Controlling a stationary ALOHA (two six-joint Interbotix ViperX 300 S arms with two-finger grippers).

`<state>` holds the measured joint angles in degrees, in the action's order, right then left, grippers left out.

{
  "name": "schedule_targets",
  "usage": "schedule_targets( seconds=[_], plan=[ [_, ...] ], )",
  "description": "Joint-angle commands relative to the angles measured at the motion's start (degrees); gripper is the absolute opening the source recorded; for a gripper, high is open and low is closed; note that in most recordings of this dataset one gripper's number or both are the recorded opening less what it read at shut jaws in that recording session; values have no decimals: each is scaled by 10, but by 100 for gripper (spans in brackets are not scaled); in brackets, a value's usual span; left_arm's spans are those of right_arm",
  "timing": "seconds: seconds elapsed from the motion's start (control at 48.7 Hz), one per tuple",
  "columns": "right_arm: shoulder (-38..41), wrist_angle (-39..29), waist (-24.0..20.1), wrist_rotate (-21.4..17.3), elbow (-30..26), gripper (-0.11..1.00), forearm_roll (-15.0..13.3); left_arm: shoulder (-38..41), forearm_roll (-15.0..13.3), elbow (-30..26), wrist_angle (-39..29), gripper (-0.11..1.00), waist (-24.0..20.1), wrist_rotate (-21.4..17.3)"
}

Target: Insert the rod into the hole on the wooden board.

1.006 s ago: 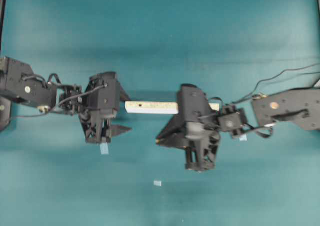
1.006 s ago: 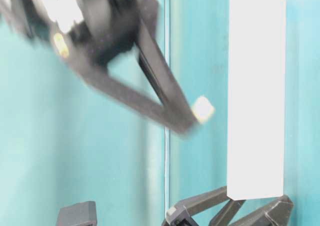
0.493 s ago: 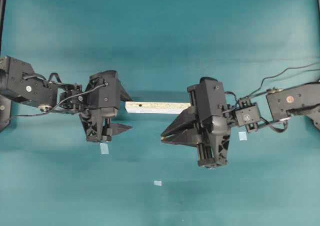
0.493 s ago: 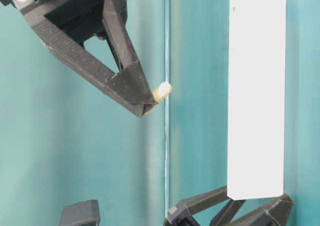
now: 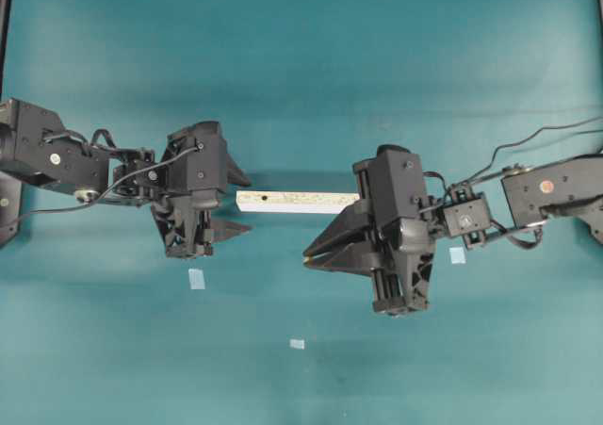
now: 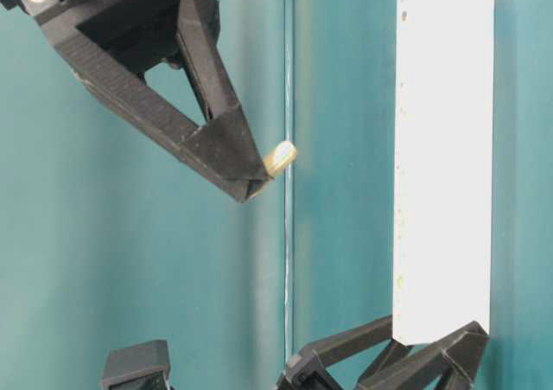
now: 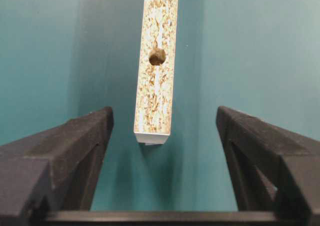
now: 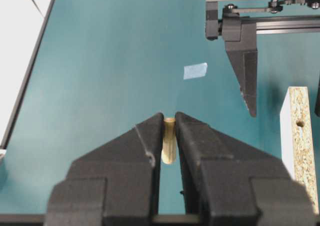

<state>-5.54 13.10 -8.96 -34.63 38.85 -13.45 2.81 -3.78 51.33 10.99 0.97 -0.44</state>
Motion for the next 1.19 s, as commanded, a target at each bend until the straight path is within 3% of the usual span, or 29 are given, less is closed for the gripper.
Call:
schedule_targets(
  seconds=[0.0,0.267,1.17],
  plan=[
    [-15,5,-1,1,-4,11,-1,-6,2,-4,4,83,-2,-4],
    [-15,5,-1,0,-4,11,-1,-6,2,-4,4,59,-2,-5],
    [-15,8,-1,0,-3,11,-1,-4,2,-6,8,56,-9,-17]
  ],
)
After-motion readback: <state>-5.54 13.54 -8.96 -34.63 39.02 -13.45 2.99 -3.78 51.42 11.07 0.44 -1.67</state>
